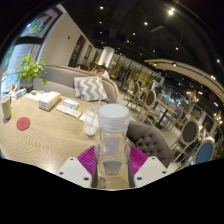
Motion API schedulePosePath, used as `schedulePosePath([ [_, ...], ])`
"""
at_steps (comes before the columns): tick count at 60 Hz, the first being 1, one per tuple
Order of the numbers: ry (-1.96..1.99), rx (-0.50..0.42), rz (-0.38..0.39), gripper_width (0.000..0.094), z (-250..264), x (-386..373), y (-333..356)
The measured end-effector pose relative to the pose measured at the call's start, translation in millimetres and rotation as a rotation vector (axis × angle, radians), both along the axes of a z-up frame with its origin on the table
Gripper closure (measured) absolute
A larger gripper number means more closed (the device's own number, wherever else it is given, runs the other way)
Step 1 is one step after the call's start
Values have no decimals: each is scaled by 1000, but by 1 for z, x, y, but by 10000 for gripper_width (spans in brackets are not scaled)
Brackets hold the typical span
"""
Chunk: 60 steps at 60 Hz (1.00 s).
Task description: Pour water
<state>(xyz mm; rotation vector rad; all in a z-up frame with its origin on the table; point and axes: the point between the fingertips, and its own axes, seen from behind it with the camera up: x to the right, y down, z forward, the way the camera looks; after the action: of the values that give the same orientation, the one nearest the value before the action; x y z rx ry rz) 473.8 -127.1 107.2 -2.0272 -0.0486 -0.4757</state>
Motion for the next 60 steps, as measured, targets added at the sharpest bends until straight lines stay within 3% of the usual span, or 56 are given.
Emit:
schedulePosePath([
  [13, -393, 56, 54, 517, 111, -81, 42],
  [25, -747, 54, 156, 517, 157, -219, 87],
  [40, -1233, -23, 405, 520, 118, -386, 131],
  [48, -1560, -113, 526, 520, 78, -426, 149],
  [53, -1648, -158, 576, 520, 59, -432, 155],
  [60, -1647, -197, 588, 521, 52, -434, 154],
])
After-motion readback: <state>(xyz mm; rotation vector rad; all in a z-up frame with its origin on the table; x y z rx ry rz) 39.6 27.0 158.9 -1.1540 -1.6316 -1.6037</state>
